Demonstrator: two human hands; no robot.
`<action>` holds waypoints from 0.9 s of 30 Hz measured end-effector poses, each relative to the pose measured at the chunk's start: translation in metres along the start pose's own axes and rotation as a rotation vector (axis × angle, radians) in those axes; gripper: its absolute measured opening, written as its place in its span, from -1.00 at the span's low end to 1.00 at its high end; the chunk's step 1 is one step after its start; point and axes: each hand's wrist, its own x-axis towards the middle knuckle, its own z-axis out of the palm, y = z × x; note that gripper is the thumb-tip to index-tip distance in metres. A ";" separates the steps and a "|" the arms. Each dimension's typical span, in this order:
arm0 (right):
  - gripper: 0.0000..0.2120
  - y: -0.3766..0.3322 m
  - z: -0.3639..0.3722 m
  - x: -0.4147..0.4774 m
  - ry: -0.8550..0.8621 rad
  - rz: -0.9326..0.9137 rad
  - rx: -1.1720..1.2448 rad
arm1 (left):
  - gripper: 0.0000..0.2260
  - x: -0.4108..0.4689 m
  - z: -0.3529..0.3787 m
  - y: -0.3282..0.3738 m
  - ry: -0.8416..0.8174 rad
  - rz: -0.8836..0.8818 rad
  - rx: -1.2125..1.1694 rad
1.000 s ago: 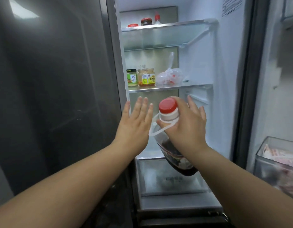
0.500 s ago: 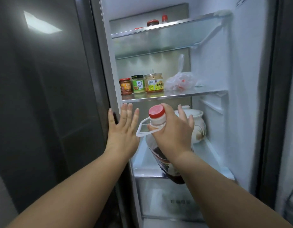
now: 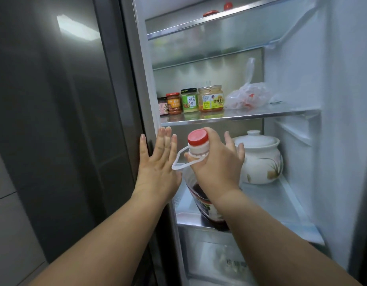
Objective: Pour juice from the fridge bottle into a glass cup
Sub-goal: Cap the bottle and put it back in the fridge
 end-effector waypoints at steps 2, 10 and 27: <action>-0.44 0.000 -0.001 -0.001 0.007 0.010 0.009 | -0.32 0.000 0.000 0.000 0.006 -0.006 -0.001; -0.41 -0.003 -0.001 -0.006 -0.006 0.017 0.060 | -0.30 -0.004 -0.002 -0.004 0.017 -0.022 0.014; -0.46 -0.027 -0.015 -0.033 -0.092 -0.180 0.411 | -0.22 -0.086 -0.045 -0.058 0.075 -0.081 0.184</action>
